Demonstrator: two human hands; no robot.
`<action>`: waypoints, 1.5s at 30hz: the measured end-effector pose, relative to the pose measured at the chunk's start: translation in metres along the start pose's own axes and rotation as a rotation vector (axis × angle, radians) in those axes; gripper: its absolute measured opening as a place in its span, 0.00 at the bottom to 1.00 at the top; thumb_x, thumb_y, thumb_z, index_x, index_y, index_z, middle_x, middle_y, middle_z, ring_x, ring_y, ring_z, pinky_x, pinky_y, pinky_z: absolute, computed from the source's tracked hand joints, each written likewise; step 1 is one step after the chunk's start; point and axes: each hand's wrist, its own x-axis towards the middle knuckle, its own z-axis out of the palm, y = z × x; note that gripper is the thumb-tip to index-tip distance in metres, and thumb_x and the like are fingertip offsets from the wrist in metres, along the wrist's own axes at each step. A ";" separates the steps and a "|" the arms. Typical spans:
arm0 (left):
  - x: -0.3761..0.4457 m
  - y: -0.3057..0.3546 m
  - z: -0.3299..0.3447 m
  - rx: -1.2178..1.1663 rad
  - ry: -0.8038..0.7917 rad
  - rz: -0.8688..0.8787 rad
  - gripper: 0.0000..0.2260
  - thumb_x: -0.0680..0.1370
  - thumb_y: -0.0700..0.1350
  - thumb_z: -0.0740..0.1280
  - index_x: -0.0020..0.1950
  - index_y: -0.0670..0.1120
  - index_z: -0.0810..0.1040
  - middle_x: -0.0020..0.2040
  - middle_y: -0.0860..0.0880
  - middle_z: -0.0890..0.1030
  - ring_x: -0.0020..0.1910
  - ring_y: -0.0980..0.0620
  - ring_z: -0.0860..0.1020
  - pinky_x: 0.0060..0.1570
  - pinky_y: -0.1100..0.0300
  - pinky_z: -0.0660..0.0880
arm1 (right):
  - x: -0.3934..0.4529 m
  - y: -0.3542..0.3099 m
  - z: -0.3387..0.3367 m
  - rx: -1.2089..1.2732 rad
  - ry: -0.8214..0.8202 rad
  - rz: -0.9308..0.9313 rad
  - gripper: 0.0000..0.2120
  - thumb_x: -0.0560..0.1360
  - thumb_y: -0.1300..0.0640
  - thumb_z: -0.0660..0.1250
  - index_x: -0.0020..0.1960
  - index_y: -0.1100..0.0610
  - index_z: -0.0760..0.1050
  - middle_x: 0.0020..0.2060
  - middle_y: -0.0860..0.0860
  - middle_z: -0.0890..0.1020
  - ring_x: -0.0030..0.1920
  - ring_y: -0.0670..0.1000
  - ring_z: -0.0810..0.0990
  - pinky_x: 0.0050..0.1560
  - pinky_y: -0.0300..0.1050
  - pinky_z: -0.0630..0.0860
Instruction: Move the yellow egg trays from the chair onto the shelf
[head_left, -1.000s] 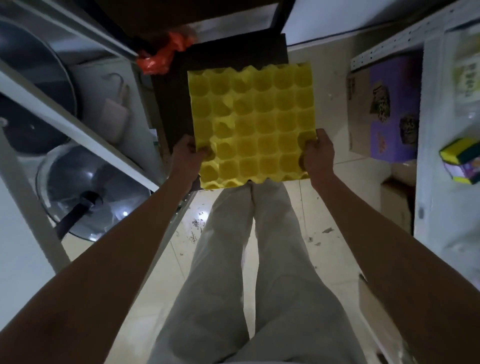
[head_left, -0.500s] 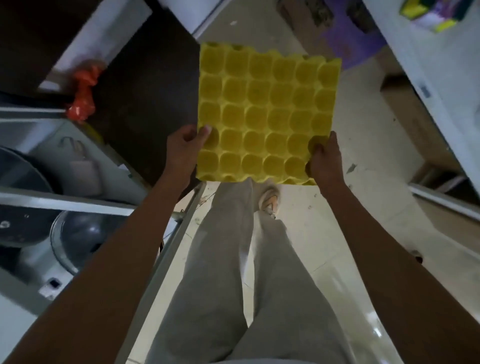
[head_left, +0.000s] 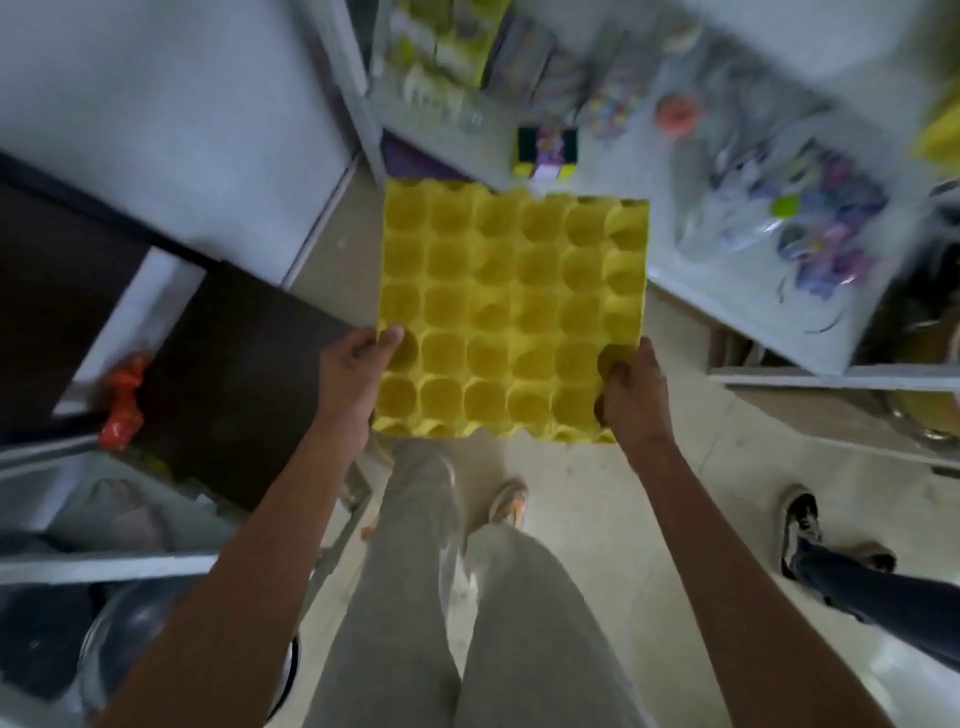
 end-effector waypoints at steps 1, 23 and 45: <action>-0.013 0.018 0.005 0.028 -0.004 0.028 0.19 0.77 0.50 0.75 0.51 0.33 0.81 0.42 0.43 0.80 0.37 0.55 0.78 0.34 0.67 0.74 | -0.008 -0.007 -0.020 0.033 0.012 0.020 0.13 0.76 0.67 0.54 0.58 0.60 0.69 0.44 0.57 0.78 0.42 0.60 0.78 0.35 0.45 0.71; -0.012 0.281 0.007 0.241 -0.202 0.165 0.14 0.72 0.57 0.78 0.47 0.47 0.88 0.45 0.47 0.88 0.52 0.42 0.84 0.57 0.39 0.80 | -0.090 -0.125 -0.108 0.647 0.190 0.011 0.09 0.84 0.57 0.64 0.58 0.47 0.80 0.46 0.50 0.87 0.50 0.55 0.85 0.54 0.65 0.81; 0.075 0.360 0.125 0.107 -0.200 0.038 0.17 0.69 0.56 0.81 0.50 0.47 0.86 0.51 0.44 0.87 0.54 0.40 0.84 0.58 0.38 0.80 | 0.026 -0.168 -0.143 1.115 0.172 0.294 0.14 0.82 0.46 0.66 0.56 0.56 0.80 0.47 0.60 0.86 0.32 0.61 0.82 0.28 0.48 0.74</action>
